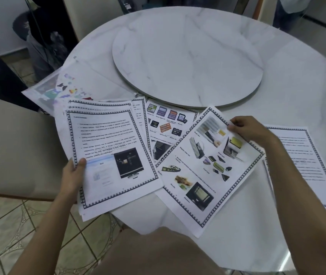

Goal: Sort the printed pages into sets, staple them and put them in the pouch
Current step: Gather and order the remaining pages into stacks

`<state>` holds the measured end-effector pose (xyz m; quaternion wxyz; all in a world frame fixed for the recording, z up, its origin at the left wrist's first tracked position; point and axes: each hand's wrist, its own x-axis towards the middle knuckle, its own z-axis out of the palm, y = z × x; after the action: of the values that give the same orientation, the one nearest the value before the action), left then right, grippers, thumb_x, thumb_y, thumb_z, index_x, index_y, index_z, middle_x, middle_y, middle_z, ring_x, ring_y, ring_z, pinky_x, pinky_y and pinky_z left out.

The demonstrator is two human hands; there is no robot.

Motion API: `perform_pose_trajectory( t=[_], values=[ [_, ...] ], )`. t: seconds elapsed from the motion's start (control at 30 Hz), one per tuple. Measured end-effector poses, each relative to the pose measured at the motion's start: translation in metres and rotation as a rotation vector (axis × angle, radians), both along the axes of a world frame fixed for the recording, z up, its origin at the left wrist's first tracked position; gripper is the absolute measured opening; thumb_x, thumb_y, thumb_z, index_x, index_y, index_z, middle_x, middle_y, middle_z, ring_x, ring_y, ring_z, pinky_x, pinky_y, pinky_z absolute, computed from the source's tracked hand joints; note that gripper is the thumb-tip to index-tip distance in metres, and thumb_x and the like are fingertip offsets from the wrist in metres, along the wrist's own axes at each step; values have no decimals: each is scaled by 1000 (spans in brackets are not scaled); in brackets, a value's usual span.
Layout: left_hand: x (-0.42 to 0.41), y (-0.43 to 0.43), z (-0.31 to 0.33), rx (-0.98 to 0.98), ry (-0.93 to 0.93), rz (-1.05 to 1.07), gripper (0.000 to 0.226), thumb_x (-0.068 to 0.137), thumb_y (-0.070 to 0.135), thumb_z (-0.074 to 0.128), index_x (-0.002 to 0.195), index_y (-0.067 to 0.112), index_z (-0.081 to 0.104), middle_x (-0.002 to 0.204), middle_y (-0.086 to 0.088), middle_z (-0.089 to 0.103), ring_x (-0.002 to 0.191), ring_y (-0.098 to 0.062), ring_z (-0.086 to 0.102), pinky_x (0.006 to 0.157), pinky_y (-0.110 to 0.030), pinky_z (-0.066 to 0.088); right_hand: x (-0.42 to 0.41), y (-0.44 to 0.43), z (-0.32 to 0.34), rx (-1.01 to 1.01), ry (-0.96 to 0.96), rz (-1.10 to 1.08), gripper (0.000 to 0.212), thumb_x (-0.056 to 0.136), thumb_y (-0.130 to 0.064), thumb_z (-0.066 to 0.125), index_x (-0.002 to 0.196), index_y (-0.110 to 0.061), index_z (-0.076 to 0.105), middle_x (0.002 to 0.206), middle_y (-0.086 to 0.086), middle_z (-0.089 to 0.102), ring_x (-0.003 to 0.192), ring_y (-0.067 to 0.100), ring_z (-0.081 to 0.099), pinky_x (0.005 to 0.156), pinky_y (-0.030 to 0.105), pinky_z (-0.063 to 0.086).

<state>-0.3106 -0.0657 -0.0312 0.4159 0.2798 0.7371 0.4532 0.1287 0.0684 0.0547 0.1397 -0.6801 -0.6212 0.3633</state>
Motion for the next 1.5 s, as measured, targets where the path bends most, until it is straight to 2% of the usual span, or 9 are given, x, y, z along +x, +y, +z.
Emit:
perform_pose_trajectory(
  t=[0.27,0.47,0.63,0.83,0.97,1.1,1.3,1.4,1.5],
  values=[
    [10,1,-1,24,12,-53,34,98,20,43,127,4,48,126,-18,56,112,-34,55,90,-38,43,22,14,65,-65,-62,103,16,90,-16,57,103,-7,62,102,11,64,91,21,55,84,30,38],
    [9,-1,1,40,-11,-94,34,98,20,43,128,6,47,125,-15,56,110,-31,56,91,-40,44,36,21,94,-9,-116,50,12,91,-17,56,99,-10,60,100,5,59,99,19,51,90,28,37],
    [18,-3,1,32,-22,-172,34,98,23,42,127,8,48,121,-12,58,105,-28,58,89,-38,46,16,27,96,-66,-135,94,75,62,-66,69,109,-7,63,108,5,65,104,24,57,101,40,38],
    [29,-2,3,7,-49,-302,26,97,27,43,119,16,53,115,-9,63,104,-29,62,92,-44,50,-57,39,43,-103,-141,283,15,88,-25,62,90,-11,63,85,0,60,83,15,51,76,28,38],
    [39,1,9,49,-25,-381,35,98,29,37,130,17,46,119,2,56,109,-15,53,86,-19,42,-124,44,-7,-67,-83,357,13,89,-21,61,91,-9,63,77,1,56,69,9,49,68,26,36],
    [36,7,6,-4,20,-419,42,96,35,42,134,17,45,127,1,56,116,-18,53,100,-33,40,-181,46,-41,-2,-34,368,18,90,-17,58,100,-4,65,86,3,59,81,14,51,71,21,32],
    [28,4,1,-6,132,-503,41,97,19,43,137,11,41,133,-6,54,121,-21,50,100,-29,39,-214,44,-55,169,194,183,17,88,-7,59,104,-4,65,106,12,66,87,12,55,70,13,40],
    [18,0,11,55,129,-453,32,97,17,43,128,11,49,106,-8,64,94,-16,62,80,-27,50,-207,40,-62,298,278,-28,21,91,-2,49,105,-4,65,110,11,64,93,14,55,76,12,37],
    [-10,-6,21,147,99,-401,14,96,16,46,105,14,57,74,11,59,63,2,55,58,-16,45,-206,36,-72,329,293,-127,26,92,2,42,103,-3,65,106,12,64,98,20,57,78,15,38]
  ],
)
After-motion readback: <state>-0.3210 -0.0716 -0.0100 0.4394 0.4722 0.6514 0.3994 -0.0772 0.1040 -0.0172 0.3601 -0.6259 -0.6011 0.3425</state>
